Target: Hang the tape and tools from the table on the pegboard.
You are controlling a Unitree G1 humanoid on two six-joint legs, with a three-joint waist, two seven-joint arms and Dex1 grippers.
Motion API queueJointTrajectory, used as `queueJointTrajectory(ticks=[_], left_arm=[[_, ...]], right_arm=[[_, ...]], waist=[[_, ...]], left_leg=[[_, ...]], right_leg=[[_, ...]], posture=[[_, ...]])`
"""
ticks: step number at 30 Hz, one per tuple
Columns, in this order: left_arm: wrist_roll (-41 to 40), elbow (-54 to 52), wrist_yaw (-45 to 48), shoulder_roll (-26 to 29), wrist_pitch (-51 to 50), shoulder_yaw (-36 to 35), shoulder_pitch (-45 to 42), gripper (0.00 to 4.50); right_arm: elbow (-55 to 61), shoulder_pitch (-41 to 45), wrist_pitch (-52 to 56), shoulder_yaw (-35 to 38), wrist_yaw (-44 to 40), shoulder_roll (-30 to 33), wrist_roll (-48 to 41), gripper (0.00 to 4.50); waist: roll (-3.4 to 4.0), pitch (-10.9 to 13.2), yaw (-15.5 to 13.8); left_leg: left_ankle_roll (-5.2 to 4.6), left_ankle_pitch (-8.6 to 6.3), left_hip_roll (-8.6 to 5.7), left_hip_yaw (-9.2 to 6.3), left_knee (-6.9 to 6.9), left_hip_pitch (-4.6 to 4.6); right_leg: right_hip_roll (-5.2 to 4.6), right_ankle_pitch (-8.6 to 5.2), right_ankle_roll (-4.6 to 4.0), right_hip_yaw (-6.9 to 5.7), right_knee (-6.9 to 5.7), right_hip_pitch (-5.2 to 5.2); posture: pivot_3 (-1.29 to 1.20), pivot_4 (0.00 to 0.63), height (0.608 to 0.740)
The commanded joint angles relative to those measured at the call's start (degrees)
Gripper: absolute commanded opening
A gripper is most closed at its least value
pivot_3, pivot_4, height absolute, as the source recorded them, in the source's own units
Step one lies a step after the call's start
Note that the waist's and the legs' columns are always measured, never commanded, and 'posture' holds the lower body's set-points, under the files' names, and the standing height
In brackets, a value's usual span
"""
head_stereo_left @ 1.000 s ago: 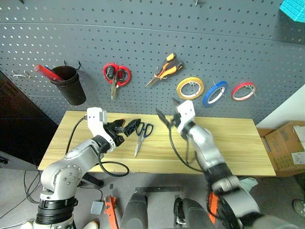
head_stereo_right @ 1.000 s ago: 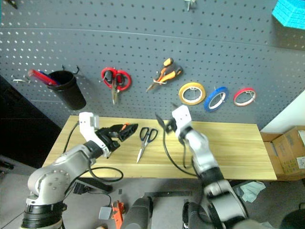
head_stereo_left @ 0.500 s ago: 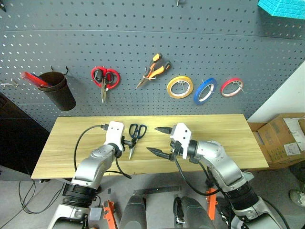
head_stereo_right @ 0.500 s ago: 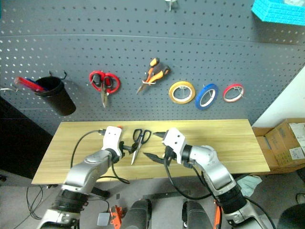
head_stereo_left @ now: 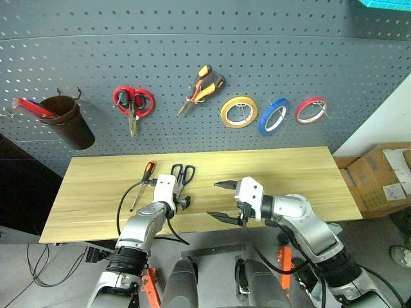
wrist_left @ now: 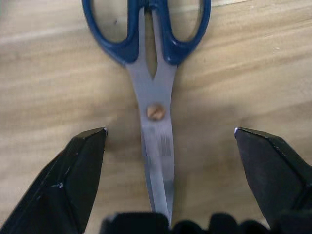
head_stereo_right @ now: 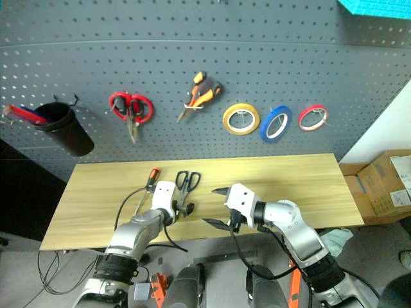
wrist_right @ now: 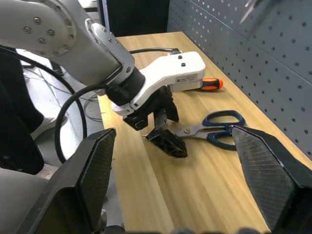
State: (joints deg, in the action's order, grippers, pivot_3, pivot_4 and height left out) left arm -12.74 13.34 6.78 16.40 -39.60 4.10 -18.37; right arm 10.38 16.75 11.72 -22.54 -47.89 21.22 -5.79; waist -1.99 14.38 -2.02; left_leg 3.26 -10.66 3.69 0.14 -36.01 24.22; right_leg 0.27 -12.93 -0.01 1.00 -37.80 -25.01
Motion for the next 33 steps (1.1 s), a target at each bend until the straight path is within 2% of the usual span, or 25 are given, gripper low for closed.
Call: queueJointTrajectory(ticks=[1,2,3,9,15,19,24,26,29,33], left_arm=[[1.57,0.79,0.81,-0.68,-0.82,0.08,0.02,3.24],[1.85,0.83,1.0,-0.79,-0.94,0.15,0.0,2.96],[2.06,0.7,1.08,-0.95,-1.08,0.14,-0.04,2.5],[3.09,0.7,1.73,-1.42,-1.35,-0.43,-0.77,0.48],[3.94,0.57,2.11,-1.34,-0.73,-1.15,-0.95,0.48],[4.52,-4.69,3.01,-0.28,2.18,-1.54,1.44,0.48],[4.39,-18.05,3.73,1.84,9.43,-5.06,9.5,0.48],[4.83,-21.44,3.65,2.25,13.08,-6.37,12.2,0.48],[6.14,-27.8,3.71,2.92,19.96,-8.53,18.09,0.48],[9.44,-32.25,3.56,3.5,28.36,-8.86,24.67,0.48]], right_arm=[[3.02,-0.57,-0.31,0.8,-0.16,0.43,-0.68,4.06],[3.03,-0.57,-0.31,0.79,-0.1,0.46,-0.67,4.06],[2.91,-0.48,-0.36,0.77,-0.03,0.44,-0.6,4.06],[1.36,0.75,-1.06,0.9,0.27,-0.06,-0.36,4.06],[-0.34,2.19,-2.39,1.19,0.13,-0.17,-0.32,4.06],[0.83,2.61,-1.84,2.18,0.32,-1.04,-2.21,4.06],[7.44,0.4,5.02,8.66,5.54,-8.16,-13.34,4.06],[9.29,-0.05,6.13,10.22,6.14,-9.47,-15.84,4.06],[13.26,-0.63,11.17,13.0,7.01,-11.49,-24.41,4.06],[13.95,0.89,13.25,14.84,8.77,-13.56,-29.33,4.06]], waist=[[-0.01,0.14,0.38],[-0.01,0.16,0.55],[-0.01,0.17,0.66],[-0.01,0.21,0.74],[-0.01,0.21,0.75],[-0.01,0.2,0.72],[-0.06,0.18,0.65],[-0.07,0.12,0.45],[-0.18,-0.1,0.17],[-0.22,-1.06,-0.29]], left_leg=[[0.0,0.0,-0.01,0.0,0.01,0.01],[0.0,0.0,-0.01,-0.01,0.02,0.02],[0.0,0.0,-0.01,0.0,0.03,0.02],[0.0,-0.01,-0.01,-0.02,0.05,0.01],[0.01,-0.01,0.0,-0.01,0.05,0.02],[0.01,-0.01,0.0,-0.02,0.11,0.09],[0.03,-0.02,0.05,-0.11,0.2,0.45],[0.03,-0.02,0.05,-0.22,0.23,0.47],[0.04,-0.03,0.0,-0.19,0.2,0.48],[0.04,-0.03,-0.05,-0.04,0.23,0.59]], right_leg=[[-0.01,0.0,0.03,0.0,0.01,0.0],[-0.01,0.08,0.2,0.0,0.02,0.0],[-0.01,0.08,0.23,0.0,0.03,0.0],[0.0,0.0,0.12,-0.02,0.04,-0.03],[-0.01,-0.04,0.05,-0.03,0.07,-0.03],[0.0,0.01,0.13,-0.04,0.11,-0.08],[0.01,0.15,0.38,-0.1,0.15,-0.4],[0.01,0.12,0.4,-0.2,0.14,-0.41],[-0.08,0.13,0.4,-0.21,0.23,-0.35],[-0.22,0.29,0.55,-0.2,0.73,-0.28]], posture=[[0.05,0.303,0.74],[0.05,0.302,0.74],[0.05,0.301,0.74],[0.06,0.291,0.74],[0.07,0.274,0.74],[0.1,0.242,0.74],[0.14,0.207,0.74],[0.17,0.185,0.74],[0.19,0.16,0.74],[0.22,0.121,0.74]])
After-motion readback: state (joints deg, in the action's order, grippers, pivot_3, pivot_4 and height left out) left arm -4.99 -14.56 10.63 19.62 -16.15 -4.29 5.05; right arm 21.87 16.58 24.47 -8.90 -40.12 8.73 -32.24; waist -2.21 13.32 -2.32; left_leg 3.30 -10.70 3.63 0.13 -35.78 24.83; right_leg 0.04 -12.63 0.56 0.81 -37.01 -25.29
